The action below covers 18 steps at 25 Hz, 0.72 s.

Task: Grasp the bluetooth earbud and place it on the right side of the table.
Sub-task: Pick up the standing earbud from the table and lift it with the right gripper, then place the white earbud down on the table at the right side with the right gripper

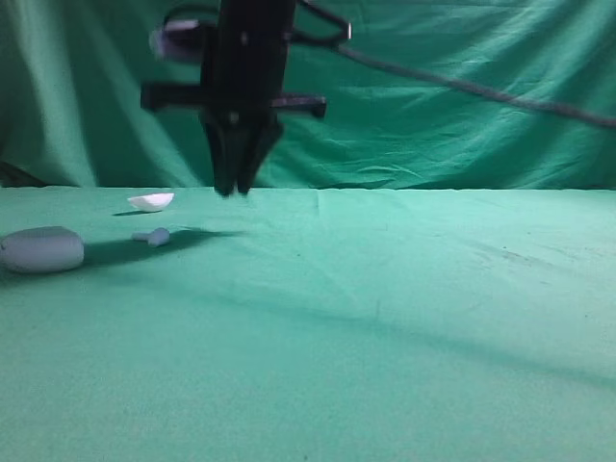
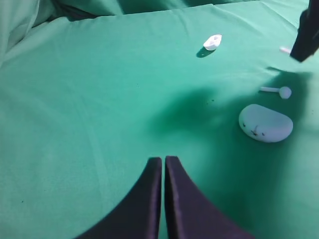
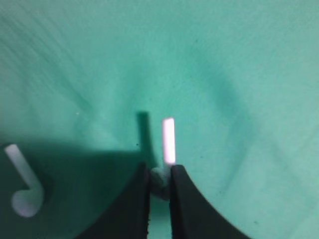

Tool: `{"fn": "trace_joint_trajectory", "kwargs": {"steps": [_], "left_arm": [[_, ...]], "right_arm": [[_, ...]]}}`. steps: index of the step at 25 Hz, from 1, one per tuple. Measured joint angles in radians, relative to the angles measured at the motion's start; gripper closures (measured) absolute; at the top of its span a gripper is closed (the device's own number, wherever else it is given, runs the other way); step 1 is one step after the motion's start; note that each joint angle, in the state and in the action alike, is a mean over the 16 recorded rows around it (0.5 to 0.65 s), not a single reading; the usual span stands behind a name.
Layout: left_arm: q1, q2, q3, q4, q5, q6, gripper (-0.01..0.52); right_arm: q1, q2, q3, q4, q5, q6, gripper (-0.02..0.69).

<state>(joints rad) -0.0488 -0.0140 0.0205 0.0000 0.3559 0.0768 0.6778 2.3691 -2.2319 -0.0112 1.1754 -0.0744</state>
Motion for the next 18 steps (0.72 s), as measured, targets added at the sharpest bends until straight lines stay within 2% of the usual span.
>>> {"fn": "trace_joint_trajectory", "kwargs": {"steps": [10, 18], "left_arm": [[0.000, 0.000, 0.000, 0.000, 0.000, 0.000, 0.514], [0.000, 0.000, 0.000, 0.000, 0.000, 0.000, 0.514]], "right_arm": [[-0.098, -0.256, 0.049, -0.038, 0.067, 0.014, 0.578], [-0.259, -0.491, 0.408, -0.062, 0.023, 0.057, 0.578]]}}
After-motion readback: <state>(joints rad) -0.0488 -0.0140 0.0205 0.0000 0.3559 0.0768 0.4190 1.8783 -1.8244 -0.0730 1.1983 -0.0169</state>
